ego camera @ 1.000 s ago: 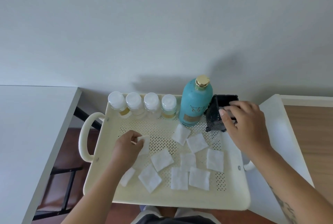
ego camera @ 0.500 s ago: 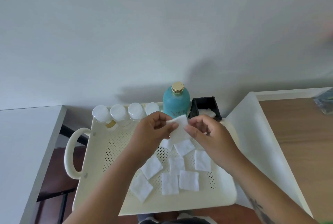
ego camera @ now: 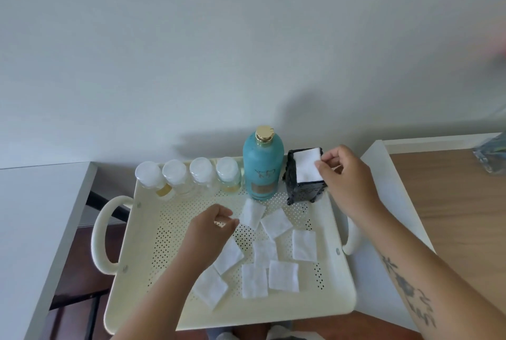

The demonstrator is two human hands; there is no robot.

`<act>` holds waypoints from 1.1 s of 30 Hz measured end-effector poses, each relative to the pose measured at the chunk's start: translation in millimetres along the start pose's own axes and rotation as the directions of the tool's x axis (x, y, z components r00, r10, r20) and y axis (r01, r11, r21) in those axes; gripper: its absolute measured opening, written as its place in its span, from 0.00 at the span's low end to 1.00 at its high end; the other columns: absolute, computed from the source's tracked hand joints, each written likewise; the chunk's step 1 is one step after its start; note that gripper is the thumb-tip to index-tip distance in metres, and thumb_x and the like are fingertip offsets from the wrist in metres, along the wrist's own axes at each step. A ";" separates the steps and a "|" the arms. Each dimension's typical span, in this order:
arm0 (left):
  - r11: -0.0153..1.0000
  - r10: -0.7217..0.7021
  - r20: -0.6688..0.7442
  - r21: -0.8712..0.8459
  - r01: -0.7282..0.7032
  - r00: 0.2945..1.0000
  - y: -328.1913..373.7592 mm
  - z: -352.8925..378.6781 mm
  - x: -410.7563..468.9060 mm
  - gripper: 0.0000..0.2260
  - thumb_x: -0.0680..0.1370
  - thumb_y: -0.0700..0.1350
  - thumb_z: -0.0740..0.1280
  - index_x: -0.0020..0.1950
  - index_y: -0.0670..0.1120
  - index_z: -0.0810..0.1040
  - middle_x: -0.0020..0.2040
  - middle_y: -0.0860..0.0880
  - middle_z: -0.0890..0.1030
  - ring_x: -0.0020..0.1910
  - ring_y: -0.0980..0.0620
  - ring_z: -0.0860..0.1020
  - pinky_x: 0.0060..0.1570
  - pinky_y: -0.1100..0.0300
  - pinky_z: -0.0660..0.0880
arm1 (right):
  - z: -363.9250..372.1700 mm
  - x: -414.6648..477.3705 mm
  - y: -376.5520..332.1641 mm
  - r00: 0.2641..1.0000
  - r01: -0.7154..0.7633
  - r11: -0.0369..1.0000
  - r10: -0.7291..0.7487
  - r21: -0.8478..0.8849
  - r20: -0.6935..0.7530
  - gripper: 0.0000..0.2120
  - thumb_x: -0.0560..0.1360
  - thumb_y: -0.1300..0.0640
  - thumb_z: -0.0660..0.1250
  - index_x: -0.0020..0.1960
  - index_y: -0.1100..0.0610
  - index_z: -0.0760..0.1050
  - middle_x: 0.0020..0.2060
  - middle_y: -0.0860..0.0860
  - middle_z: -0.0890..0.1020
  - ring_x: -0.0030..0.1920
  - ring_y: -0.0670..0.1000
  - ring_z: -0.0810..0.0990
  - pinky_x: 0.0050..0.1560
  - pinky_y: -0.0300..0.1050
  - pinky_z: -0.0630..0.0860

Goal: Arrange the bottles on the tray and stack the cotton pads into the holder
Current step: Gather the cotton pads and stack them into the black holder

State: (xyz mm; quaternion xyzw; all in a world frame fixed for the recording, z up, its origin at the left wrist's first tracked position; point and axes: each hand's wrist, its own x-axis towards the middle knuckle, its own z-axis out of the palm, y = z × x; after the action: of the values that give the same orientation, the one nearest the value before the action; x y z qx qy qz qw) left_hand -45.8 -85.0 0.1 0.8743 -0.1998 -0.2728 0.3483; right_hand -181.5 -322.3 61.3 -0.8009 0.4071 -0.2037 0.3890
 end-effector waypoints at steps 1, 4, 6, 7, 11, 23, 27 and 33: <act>0.999 -0.002 0.002 0.034 0.002 1.000 -9.4 2.4 -1.7 0.07 0.75 0.50 0.72 0.51 0.52 0.79 0.46 0.56 0.82 0.42 0.60 0.79 0.40 0.67 0.71 | 0.4 3.5 2.4 1.000 0.004 1.000 -0.004 -0.029 -0.003 0.04 0.76 0.54 0.68 0.46 0.53 0.74 0.39 0.44 0.78 0.38 0.42 0.75 0.35 0.36 0.68; 0.984 0.001 0.032 0.180 -0.007 0.999 -31.5 11.2 -7.4 0.11 0.75 0.50 0.72 0.56 0.51 0.78 0.51 0.55 0.79 0.48 0.57 0.77 0.47 0.64 0.71 | 3.2 10.4 6.6 0.999 0.047 0.992 -0.045 -0.119 0.017 0.05 0.76 0.56 0.67 0.43 0.53 0.72 0.38 0.44 0.77 0.37 0.48 0.75 0.34 0.42 0.69; 0.973 -0.005 0.040 0.232 -0.004 0.999 -40.3 16.5 -10.1 0.13 0.75 0.50 0.72 0.58 0.51 0.77 0.53 0.54 0.77 0.53 0.54 0.76 0.50 0.62 0.72 | 6.2 12.0 6.7 0.996 0.087 0.979 -0.082 -0.184 0.037 0.05 0.76 0.57 0.67 0.42 0.54 0.72 0.39 0.47 0.79 0.38 0.54 0.75 0.35 0.47 0.73; 0.970 -0.011 0.042 0.245 0.001 0.999 -43.0 18.9 -11.4 0.14 0.74 0.50 0.72 0.58 0.51 0.77 0.53 0.54 0.76 0.54 0.53 0.76 0.51 0.60 0.73 | 7.6 11.6 6.1 0.993 0.112 0.968 -0.104 -0.224 0.048 0.05 0.76 0.57 0.67 0.42 0.55 0.73 0.39 0.49 0.79 0.41 0.55 0.76 0.37 0.50 0.75; 0.947 -0.012 0.041 0.321 -0.002 0.999 -48.9 25.7 -13.1 0.14 0.73 0.50 0.73 0.56 0.50 0.76 0.50 0.53 0.75 0.52 0.51 0.74 0.51 0.54 0.76 | 12.1 4.8 5.3 0.963 0.251 0.890 -0.270 -0.380 0.003 0.03 0.77 0.59 0.66 0.45 0.58 0.77 0.44 0.52 0.79 0.48 0.58 0.74 0.39 0.54 0.76; 0.961 -0.023 0.065 0.277 0.004 0.998 -52.7 26.0 -4.8 0.06 0.75 0.45 0.70 0.46 0.49 0.74 0.44 0.52 0.76 0.43 0.53 0.73 0.37 0.64 0.67 | 19.8 -2.4 29.6 0.925 0.380 0.704 -0.285 -0.600 0.250 0.29 0.79 0.37 0.48 0.46 0.54 0.81 0.46 0.48 0.85 0.69 0.61 0.68 0.71 0.60 0.60; 0.993 0.004 0.020 0.120 -0.006 1.000 -45.6 17.3 -6.5 0.04 0.76 0.45 0.70 0.44 0.48 0.75 0.44 0.51 0.78 0.38 0.56 0.73 0.34 0.66 0.67 | 20.3 -0.9 28.6 0.932 0.362 0.723 -0.266 -0.589 0.247 0.30 0.78 0.35 0.47 0.42 0.53 0.80 0.44 0.48 0.85 0.68 0.60 0.70 0.71 0.61 0.61; 0.947 -0.093 0.046 -0.304 0.102 0.995 -14.0 -1.9 -10.3 0.04 0.75 0.48 0.73 0.44 0.49 0.80 0.39 0.47 0.85 0.33 0.54 0.78 0.33 0.61 0.75 | 15.5 -9.4 22.3 0.921 0.383 0.772 -0.361 -0.507 0.145 0.24 0.78 0.42 0.54 0.53 0.57 0.81 0.52 0.52 0.84 0.66 0.62 0.72 0.66 0.61 0.67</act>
State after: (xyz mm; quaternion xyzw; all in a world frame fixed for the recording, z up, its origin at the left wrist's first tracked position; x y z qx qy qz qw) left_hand -50.3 -69.0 -5.3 0.8141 -0.1169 -0.3310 0.4626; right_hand -188.0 -315.8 34.0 -0.9446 0.2730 -0.1413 0.1150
